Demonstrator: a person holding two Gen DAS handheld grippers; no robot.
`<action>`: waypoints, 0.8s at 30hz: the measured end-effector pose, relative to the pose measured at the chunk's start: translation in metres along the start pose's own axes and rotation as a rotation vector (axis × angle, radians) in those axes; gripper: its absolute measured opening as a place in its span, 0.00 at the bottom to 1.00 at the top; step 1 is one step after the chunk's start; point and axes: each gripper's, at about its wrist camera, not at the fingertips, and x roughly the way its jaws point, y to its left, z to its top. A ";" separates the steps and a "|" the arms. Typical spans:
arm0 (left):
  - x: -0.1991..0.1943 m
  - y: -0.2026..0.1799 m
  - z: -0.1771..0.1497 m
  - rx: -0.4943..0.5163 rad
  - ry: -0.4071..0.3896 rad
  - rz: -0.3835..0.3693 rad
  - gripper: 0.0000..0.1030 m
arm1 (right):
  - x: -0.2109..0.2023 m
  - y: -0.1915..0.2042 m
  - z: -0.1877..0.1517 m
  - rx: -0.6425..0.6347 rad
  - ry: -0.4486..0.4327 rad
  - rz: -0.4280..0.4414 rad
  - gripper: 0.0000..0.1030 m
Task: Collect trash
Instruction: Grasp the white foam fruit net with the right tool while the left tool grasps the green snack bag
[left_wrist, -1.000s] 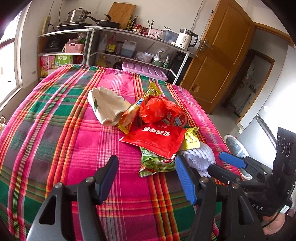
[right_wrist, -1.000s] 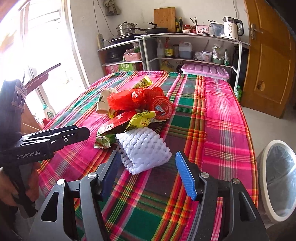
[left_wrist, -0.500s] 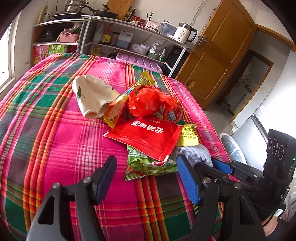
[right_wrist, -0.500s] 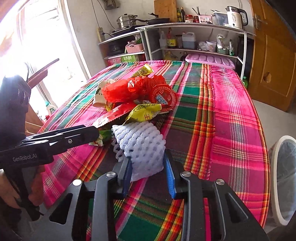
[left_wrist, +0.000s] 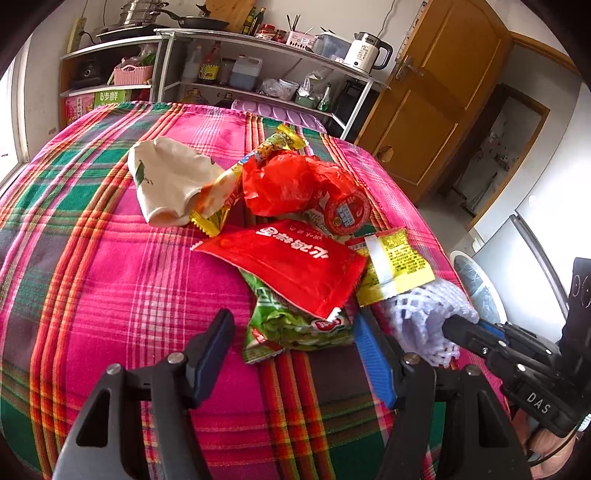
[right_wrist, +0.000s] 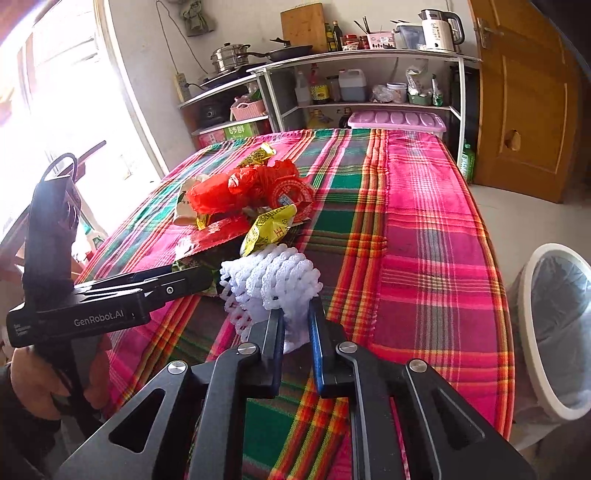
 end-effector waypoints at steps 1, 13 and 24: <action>0.001 -0.001 0.000 0.006 0.004 -0.001 0.54 | -0.002 -0.001 -0.001 0.006 -0.003 -0.003 0.12; -0.015 0.009 -0.004 -0.028 -0.008 -0.027 0.41 | -0.024 -0.009 -0.013 0.050 -0.017 -0.022 0.12; -0.052 0.009 -0.020 -0.012 -0.033 -0.017 0.39 | -0.047 -0.007 -0.018 0.067 -0.051 -0.022 0.12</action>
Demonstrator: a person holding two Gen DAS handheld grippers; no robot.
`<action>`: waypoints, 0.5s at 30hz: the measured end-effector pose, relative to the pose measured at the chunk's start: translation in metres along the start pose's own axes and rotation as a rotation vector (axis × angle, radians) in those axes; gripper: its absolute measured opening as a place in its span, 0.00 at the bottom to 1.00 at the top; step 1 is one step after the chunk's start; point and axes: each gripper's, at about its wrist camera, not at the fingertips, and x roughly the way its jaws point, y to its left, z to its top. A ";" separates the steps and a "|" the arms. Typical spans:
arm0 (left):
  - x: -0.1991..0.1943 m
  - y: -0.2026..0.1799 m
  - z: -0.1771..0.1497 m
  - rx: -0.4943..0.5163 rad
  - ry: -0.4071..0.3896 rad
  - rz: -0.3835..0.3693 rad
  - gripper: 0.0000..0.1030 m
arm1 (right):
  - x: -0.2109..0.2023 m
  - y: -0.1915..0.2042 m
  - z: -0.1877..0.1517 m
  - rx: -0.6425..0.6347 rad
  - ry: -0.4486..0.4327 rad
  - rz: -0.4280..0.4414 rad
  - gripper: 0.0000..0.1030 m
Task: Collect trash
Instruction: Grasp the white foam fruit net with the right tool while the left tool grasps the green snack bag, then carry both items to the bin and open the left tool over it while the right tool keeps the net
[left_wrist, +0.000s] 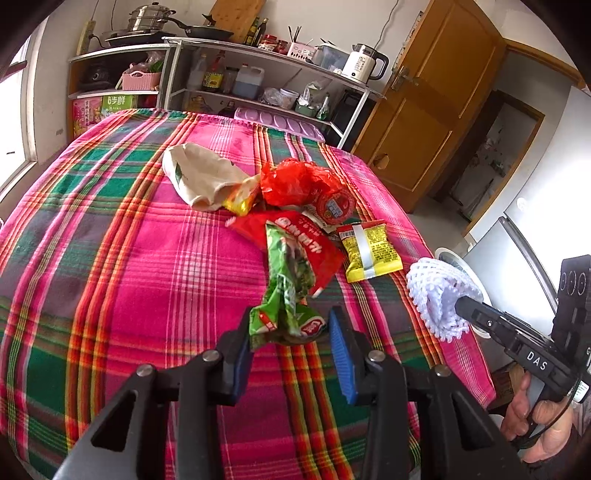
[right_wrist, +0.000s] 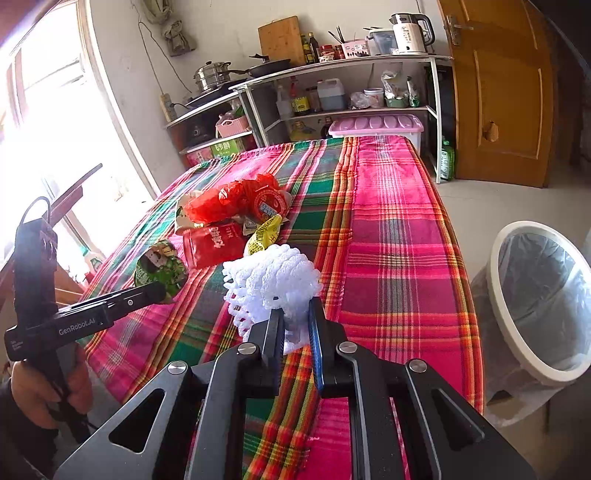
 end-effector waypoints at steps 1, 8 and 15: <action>-0.004 -0.002 -0.001 0.005 -0.003 -0.001 0.39 | -0.003 0.000 -0.001 0.003 -0.004 -0.001 0.12; -0.022 -0.021 -0.007 0.037 -0.019 -0.026 0.39 | -0.023 -0.001 -0.004 0.023 -0.032 -0.005 0.12; -0.029 -0.051 -0.003 0.097 -0.031 -0.066 0.39 | -0.044 -0.007 -0.007 0.049 -0.067 -0.028 0.12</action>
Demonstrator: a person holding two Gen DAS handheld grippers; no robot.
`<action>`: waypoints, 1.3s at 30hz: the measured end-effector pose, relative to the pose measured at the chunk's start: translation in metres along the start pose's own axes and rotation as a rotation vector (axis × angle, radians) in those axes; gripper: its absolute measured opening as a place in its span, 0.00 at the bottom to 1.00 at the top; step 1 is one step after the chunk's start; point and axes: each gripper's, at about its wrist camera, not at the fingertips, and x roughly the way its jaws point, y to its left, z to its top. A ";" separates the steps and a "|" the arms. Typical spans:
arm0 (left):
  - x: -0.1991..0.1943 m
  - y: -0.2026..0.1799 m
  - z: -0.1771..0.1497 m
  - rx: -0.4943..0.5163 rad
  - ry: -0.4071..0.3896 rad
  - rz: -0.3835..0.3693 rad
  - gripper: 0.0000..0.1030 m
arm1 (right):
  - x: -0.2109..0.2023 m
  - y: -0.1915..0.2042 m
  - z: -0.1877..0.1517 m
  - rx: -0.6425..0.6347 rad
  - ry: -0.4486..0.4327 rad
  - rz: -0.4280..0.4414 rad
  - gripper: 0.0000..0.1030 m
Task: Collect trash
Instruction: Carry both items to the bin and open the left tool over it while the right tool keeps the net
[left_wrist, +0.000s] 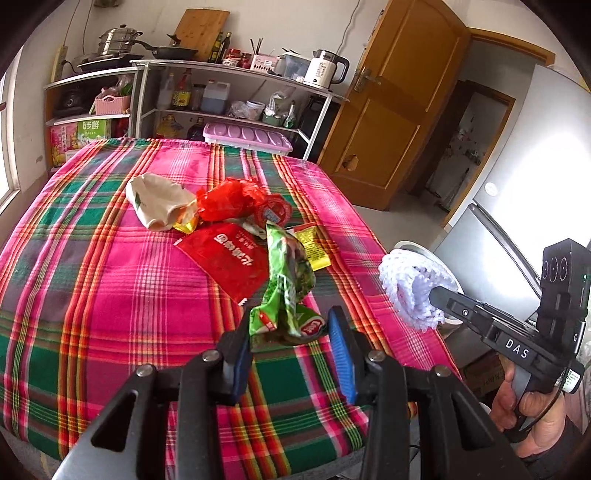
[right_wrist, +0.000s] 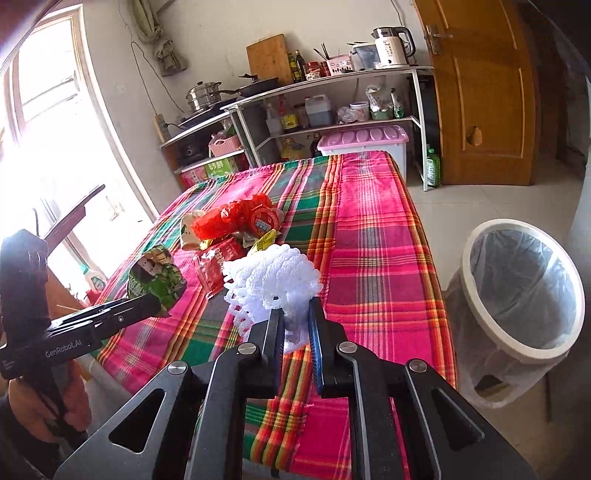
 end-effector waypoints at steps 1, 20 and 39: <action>0.001 -0.005 0.001 0.009 0.000 -0.005 0.39 | -0.003 -0.002 0.000 0.003 -0.005 -0.006 0.12; 0.072 -0.104 0.036 0.174 0.040 -0.142 0.39 | -0.043 -0.098 -0.002 0.154 -0.068 -0.194 0.12; 0.186 -0.215 0.047 0.299 0.188 -0.261 0.39 | -0.040 -0.213 -0.010 0.311 -0.055 -0.380 0.12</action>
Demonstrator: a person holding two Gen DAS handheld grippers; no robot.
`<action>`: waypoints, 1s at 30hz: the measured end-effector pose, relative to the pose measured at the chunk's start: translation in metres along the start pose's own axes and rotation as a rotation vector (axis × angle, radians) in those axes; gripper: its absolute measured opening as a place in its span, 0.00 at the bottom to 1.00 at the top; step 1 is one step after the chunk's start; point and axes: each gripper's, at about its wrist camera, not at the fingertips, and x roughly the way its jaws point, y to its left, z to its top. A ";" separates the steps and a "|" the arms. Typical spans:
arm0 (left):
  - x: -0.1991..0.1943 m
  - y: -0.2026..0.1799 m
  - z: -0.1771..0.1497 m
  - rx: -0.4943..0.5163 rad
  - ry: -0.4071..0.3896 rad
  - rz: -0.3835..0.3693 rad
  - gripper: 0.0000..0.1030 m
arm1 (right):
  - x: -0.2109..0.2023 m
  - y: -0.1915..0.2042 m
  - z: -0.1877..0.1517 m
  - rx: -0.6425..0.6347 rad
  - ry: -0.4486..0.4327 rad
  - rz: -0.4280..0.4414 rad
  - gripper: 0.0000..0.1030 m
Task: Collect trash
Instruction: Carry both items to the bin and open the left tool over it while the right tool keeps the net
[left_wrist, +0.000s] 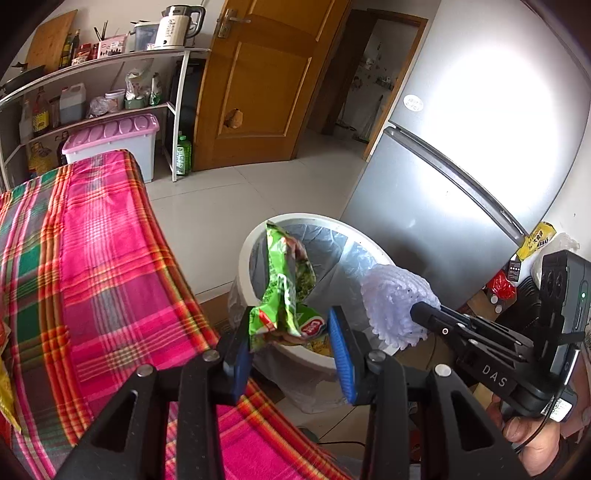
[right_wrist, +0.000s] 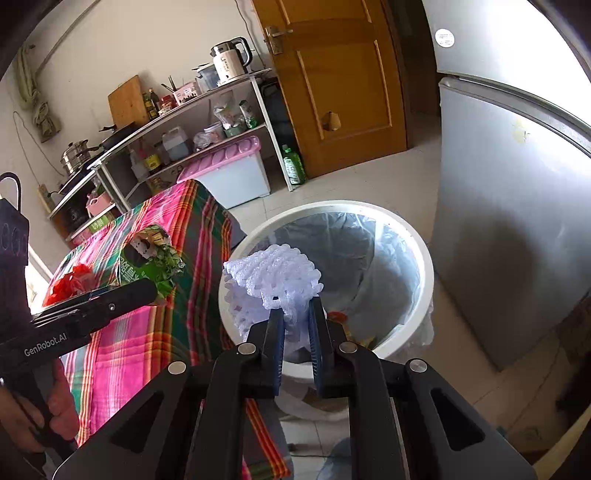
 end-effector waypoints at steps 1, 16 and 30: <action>0.006 -0.002 0.003 0.001 0.009 -0.003 0.39 | 0.003 -0.004 0.000 0.007 0.002 -0.004 0.12; 0.070 -0.008 0.003 -0.048 0.139 -0.027 0.66 | 0.034 -0.033 -0.004 0.059 0.042 -0.050 0.19; 0.006 0.009 0.004 -0.069 0.001 -0.008 0.66 | -0.008 -0.001 0.006 -0.014 -0.060 -0.033 0.21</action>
